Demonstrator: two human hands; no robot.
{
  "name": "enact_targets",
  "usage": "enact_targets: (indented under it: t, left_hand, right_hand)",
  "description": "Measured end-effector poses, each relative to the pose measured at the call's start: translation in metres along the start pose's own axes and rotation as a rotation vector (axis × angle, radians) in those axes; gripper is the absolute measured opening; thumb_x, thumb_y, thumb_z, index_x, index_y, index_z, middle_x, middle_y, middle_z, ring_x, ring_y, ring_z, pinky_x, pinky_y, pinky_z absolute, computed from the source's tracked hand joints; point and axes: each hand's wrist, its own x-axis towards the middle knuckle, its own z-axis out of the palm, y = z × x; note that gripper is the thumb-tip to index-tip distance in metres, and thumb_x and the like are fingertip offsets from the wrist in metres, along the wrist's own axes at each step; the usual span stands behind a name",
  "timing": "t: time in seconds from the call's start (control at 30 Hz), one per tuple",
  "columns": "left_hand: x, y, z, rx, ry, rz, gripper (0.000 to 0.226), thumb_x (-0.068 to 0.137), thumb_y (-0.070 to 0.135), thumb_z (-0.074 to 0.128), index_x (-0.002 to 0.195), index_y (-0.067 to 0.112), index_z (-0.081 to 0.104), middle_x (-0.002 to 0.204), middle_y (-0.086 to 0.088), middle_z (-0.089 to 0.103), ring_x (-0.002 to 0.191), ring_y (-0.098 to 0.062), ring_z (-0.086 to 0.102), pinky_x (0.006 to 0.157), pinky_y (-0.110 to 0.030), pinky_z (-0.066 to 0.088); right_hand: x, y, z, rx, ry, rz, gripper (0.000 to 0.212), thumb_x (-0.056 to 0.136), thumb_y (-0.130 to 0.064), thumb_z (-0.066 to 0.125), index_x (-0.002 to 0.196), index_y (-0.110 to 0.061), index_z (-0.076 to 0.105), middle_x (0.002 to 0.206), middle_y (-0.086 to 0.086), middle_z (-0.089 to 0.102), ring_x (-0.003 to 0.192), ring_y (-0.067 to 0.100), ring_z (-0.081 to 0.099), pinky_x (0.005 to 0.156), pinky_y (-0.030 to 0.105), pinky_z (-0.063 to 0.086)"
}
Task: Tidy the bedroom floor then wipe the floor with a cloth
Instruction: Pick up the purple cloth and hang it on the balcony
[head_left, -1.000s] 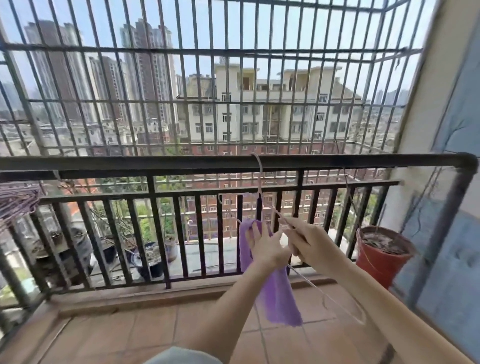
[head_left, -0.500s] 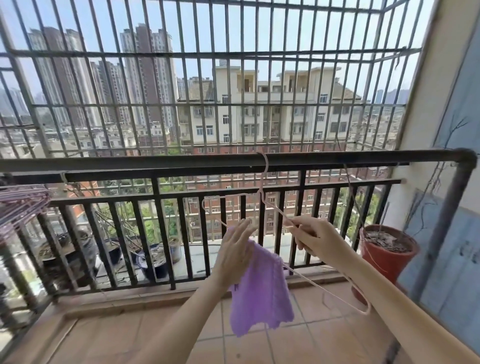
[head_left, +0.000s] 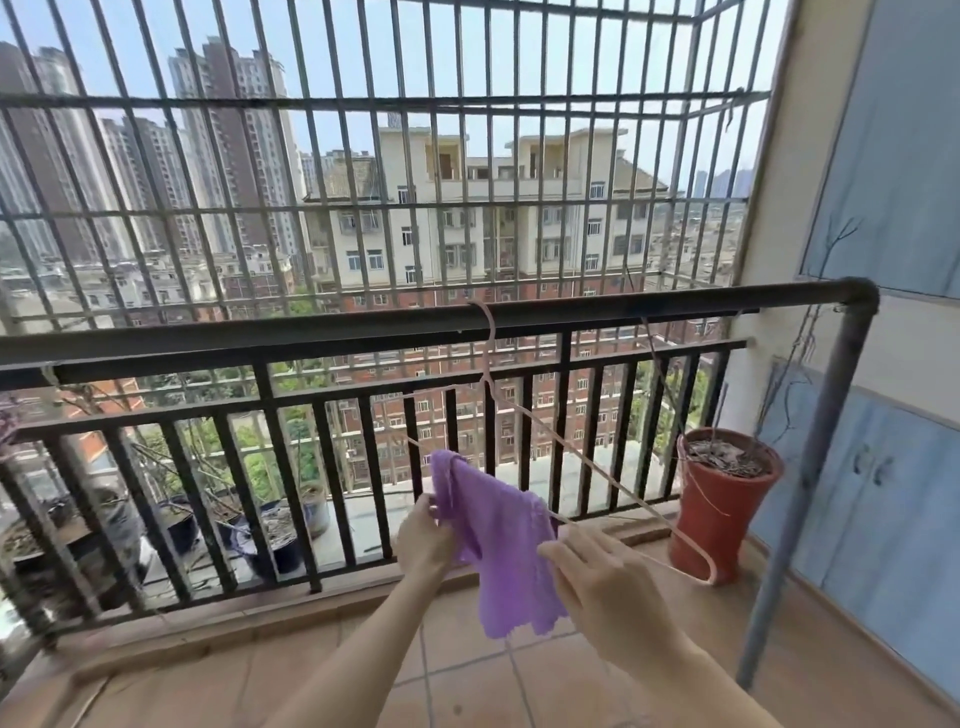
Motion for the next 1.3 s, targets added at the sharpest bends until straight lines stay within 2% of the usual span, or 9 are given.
enact_targets:
  t: [0.1,0.17,0.33,0.43,0.57,0.67,0.9,1.07,1.3]
  left_hand:
    - [0.006,-0.009,-0.001,-0.076,0.033,0.024,0.018,0.084,0.003,0.046,0.079,0.012,0.061,0.084,-0.010,0.068,0.079,-0.029,0.062,0.065,-0.035,0.042]
    - [0.008,-0.017,-0.002,-0.148,-0.025,0.040,0.024,0.084,-0.001,0.043,0.067,0.013,0.053,0.071,-0.009,0.060,0.072,-0.028,0.055,0.064,-0.038,0.041]
    - [-0.004,-0.018,-0.016,-0.558,-0.078,0.059,0.030,0.089,0.041,0.044,0.075,0.014,0.045,0.071,0.001,0.044,0.070,-0.019,0.040,0.059,-0.031,0.032]
    - [-0.008,-0.019,-0.024,-0.446,-0.178,0.111,0.054,0.060,0.063,0.060,0.087,0.018,0.049,0.079,0.003,0.055,0.071,-0.011,0.050,0.064,-0.031,0.042]
    - [-0.012,-0.022,-0.027,-0.278,-0.286,0.078,0.069,0.037,0.063,0.066,0.094,0.027,0.051,0.089,0.004,0.065,0.081,-0.015,0.062,0.072,-0.033,0.053]
    - [-0.013,-0.025,-0.036,-0.108,-0.211,0.070,0.068,0.045,0.058,0.063,0.097,0.017,0.047,0.081,0.002,0.061,0.080,-0.023,0.062,0.072,-0.037,0.050]
    - [-0.009,-0.030,-0.065,0.024,-0.101,0.136,0.007,0.082,0.011,0.046,0.089,0.012,0.046,0.074,-0.006,0.057,0.076,-0.029,0.056,0.062,-0.035,0.036]
    - [0.011,-0.035,-0.096,-0.103,-0.148,0.208,0.022,0.085,-0.005,0.040,0.089,0.009,0.056,0.081,-0.005,0.058,0.080,-0.021,0.051,0.068,-0.031,0.034]
    - [0.034,-0.038,-0.132,-0.303,-0.434,0.122,0.024,0.095,0.025,0.053,0.088,0.005,0.064,0.082,-0.010,0.053,0.079,-0.020,0.045,0.064,-0.029,0.033]
  right_hand:
    - [-0.017,-0.003,0.027,-0.037,-0.232,0.385,0.046,0.072,-0.041,0.058,0.111,-0.018,0.054,0.076,-0.002,0.064,0.067,0.015,0.065,0.056,0.021,0.045]
    - [-0.018,-0.001,0.039,-0.008,-0.379,0.580,0.059,0.081,-0.046,0.061,0.128,-0.015,0.047,0.104,0.001,0.062,0.096,0.019,0.062,0.072,0.025,0.046]
    - [-0.002,-0.011,0.048,0.091,-0.178,0.747,0.030,0.090,-0.042,0.053,0.104,-0.016,0.057,0.101,-0.001,0.059,0.098,0.021,0.056,0.066,0.029,0.033]
    - [-0.002,-0.021,0.045,0.055,-0.071,0.726,0.015,0.090,-0.027,0.057,0.087,-0.013,0.063,0.083,0.004,0.065,0.082,0.028,0.063,0.059,0.029,0.031]
    - [-0.003,-0.043,0.028,-0.035,-0.224,0.657,0.019,0.096,-0.021,0.045,0.092,-0.014,0.062,0.087,0.002,0.067,0.086,0.026,0.064,0.060,0.029,0.031]
    - [0.006,-0.055,0.006,0.010,-0.157,0.651,0.018,0.094,-0.022,0.049,0.087,-0.015,0.063,0.080,0.003,0.068,0.078,0.028,0.065,0.058,0.030,0.032]
    - [0.034,-0.058,-0.035,0.192,-0.044,0.526,0.021,0.095,-0.016,0.046,0.082,-0.010,0.062,0.067,-0.003,0.058,0.064,0.016,0.053,0.057,0.023,0.029]
    - [0.045,-0.039,-0.035,0.253,-0.053,0.497,0.019,0.095,-0.009,0.047,0.092,-0.009,0.065,0.080,0.000,0.064,0.078,0.017,0.059,0.069,0.022,0.042]
    - [0.049,-0.021,-0.039,0.243,0.004,0.631,0.017,0.097,-0.013,0.044,0.096,-0.011,0.061,0.078,0.008,0.067,0.075,0.029,0.062,0.068,0.038,0.046]
